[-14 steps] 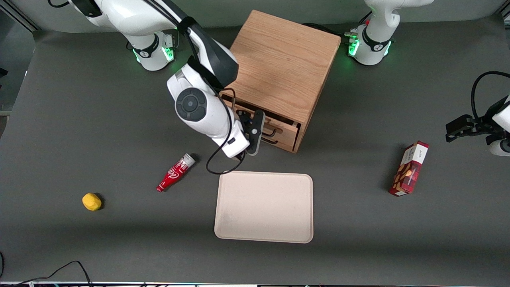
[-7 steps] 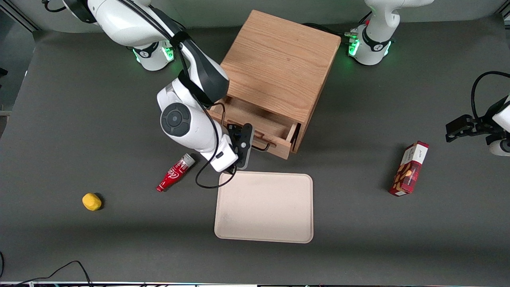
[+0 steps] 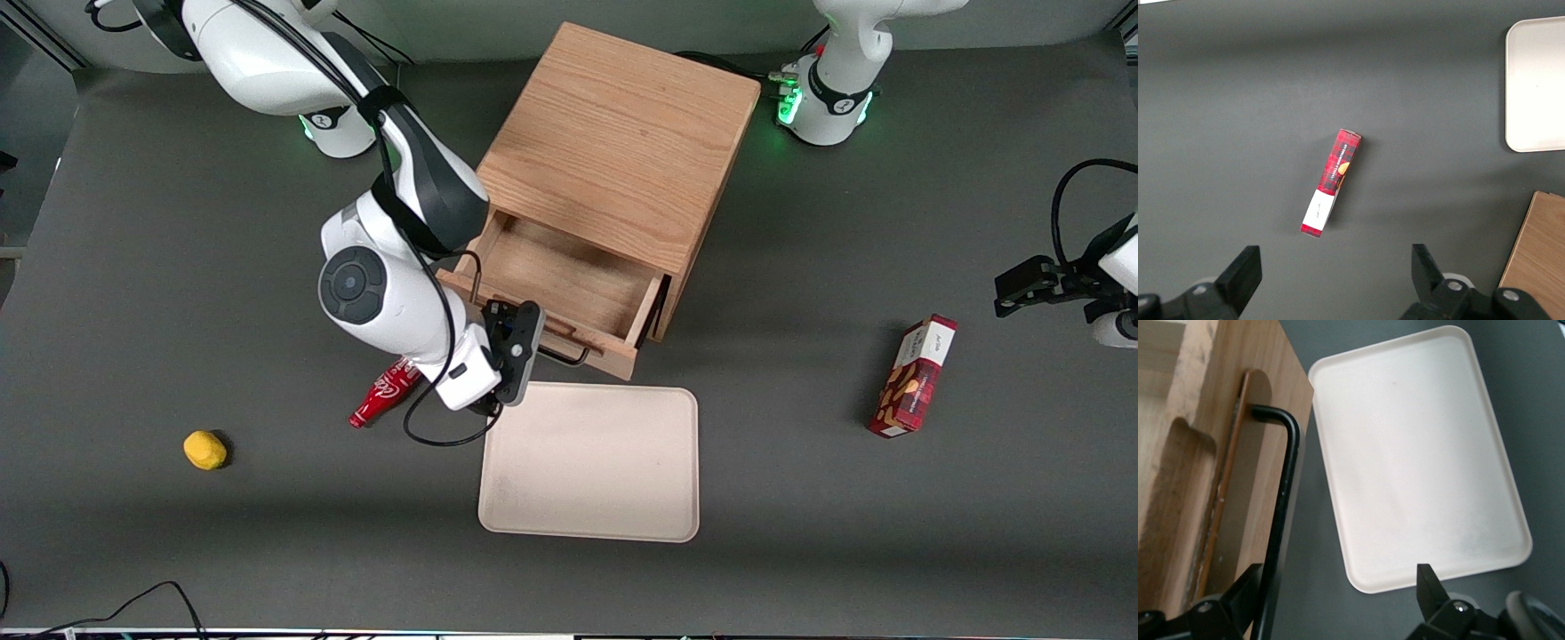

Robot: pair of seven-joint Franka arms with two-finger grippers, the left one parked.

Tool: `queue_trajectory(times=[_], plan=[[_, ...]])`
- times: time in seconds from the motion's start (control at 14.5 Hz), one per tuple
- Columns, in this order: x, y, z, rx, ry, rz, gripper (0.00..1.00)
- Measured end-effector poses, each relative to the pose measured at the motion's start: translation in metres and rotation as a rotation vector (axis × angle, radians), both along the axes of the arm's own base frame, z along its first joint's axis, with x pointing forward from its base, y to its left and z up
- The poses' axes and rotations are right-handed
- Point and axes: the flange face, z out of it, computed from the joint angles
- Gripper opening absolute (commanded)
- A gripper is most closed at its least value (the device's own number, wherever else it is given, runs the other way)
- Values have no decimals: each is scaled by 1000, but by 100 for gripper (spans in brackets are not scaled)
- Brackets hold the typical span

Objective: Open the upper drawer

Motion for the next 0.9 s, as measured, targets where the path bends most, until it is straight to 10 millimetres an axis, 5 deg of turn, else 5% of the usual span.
queue_trajectory(times=[0.9], plan=[[60,-70,7,35,-108,-121,100]])
